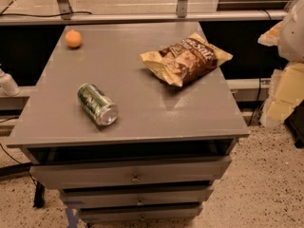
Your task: Place green can upright
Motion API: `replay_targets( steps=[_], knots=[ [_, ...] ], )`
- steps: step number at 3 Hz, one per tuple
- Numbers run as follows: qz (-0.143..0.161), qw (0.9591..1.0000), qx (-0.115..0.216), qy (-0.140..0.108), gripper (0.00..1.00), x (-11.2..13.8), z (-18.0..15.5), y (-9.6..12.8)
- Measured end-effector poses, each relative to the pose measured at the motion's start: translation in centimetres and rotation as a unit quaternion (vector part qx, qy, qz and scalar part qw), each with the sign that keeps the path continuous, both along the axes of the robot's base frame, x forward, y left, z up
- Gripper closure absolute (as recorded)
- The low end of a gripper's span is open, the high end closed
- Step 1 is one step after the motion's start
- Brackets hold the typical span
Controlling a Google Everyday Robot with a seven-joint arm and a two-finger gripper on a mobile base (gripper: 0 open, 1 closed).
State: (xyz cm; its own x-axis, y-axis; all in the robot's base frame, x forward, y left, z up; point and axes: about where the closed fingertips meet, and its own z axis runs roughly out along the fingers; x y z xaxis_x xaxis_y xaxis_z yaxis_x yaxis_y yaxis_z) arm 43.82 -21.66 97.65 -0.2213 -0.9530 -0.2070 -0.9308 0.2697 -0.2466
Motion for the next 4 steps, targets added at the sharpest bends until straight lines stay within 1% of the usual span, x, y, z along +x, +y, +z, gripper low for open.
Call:
replay_targets(
  steps=[1, 2, 3, 4],
  knots=[
    [0.0, 1.0, 0.0, 0.0, 0.0, 0.0, 0.0, 0.0],
    [-0.011, 0.9999, 0.003, -0.002, 0.0, 0.3, -0.1, 0.3],
    [-0.036, 0.9983, 0.046, 0.005, 0.0, 2.7, -0.8, 2.7],
    [-0.076, 0.9908, 0.108, 0.03, 0.0, 5.9, -1.1, 6.7]
  ],
)
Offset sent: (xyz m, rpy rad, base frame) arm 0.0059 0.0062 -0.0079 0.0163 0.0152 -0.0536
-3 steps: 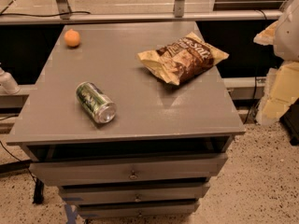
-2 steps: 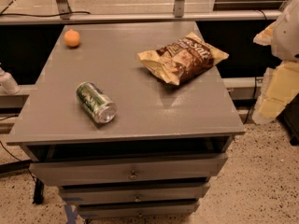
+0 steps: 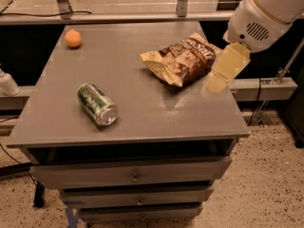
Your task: Place green can upright
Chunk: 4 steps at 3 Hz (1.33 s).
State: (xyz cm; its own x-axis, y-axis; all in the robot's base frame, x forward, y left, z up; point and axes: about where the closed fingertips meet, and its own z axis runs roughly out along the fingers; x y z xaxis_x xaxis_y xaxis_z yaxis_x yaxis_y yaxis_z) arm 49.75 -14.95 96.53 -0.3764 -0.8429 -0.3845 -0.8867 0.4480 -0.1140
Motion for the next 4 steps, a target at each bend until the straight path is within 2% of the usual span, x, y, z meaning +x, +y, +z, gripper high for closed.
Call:
replay_targets(
  steps=[1, 2, 3, 4],
  knots=[
    [-0.024, 0.9975, 0.064, 0.019, 0.0, 2.7, 1.0, 4.6],
    [-0.037, 0.9893, 0.139, 0.024, 0.0, 4.8, 3.4, 9.9],
    [-0.037, 0.9893, 0.139, 0.024, 0.0, 4.8, 3.4, 9.9],
    [-0.046, 0.9817, 0.181, 0.037, 0.0, 5.1, 3.4, 9.7]
  ],
)
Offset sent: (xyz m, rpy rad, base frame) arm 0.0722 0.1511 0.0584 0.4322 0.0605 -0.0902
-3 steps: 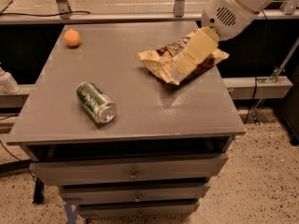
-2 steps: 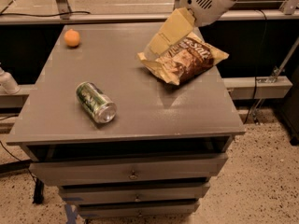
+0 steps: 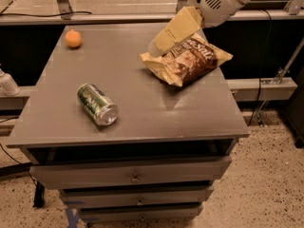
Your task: Place green can upright
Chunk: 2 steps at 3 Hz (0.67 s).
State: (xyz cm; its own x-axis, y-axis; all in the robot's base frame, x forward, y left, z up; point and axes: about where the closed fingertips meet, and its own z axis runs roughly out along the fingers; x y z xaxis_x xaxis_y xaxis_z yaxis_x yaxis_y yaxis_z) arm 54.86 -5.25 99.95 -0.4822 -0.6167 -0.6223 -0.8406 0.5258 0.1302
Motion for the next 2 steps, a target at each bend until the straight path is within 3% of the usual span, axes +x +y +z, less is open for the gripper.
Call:
replay_targets(
  steps=[1, 2],
  knots=[
    [-0.003, 0.9974, 0.068, 0.027, 0.0, 1.0, 0.4, 3.2],
    [-0.002, 0.9935, 0.103, 0.049, 0.0, 2.1, 1.2, 7.1]
  ],
)
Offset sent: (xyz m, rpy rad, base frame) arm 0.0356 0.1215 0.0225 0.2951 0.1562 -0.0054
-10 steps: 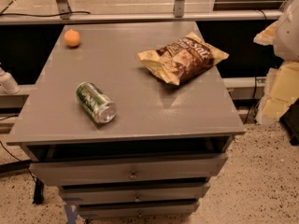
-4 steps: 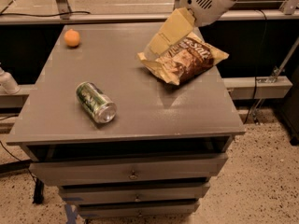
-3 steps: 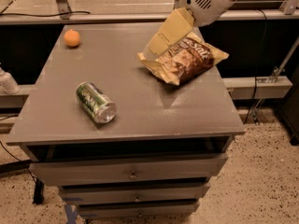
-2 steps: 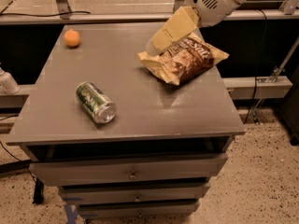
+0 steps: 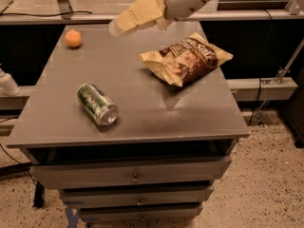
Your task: Place green can upright
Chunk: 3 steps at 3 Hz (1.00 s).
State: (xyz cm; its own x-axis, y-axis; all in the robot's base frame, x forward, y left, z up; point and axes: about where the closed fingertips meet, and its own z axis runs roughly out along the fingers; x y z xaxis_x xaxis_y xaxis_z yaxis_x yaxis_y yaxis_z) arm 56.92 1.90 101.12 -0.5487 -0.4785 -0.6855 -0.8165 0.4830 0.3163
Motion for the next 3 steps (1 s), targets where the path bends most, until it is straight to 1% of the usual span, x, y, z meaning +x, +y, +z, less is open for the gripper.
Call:
replay_targets(
  steps=[1, 2, 3],
  knots=[
    [0.013, 0.9998, -0.009, 0.01, 0.0, 0.1, 0.3, 4.1],
    [0.04, 0.9979, -0.048, 0.014, 0.0, -0.5, -0.7, 8.7],
    [0.06, 0.9938, -0.092, 0.017, 0.0, -1.5, -2.5, 12.1]
  ],
)
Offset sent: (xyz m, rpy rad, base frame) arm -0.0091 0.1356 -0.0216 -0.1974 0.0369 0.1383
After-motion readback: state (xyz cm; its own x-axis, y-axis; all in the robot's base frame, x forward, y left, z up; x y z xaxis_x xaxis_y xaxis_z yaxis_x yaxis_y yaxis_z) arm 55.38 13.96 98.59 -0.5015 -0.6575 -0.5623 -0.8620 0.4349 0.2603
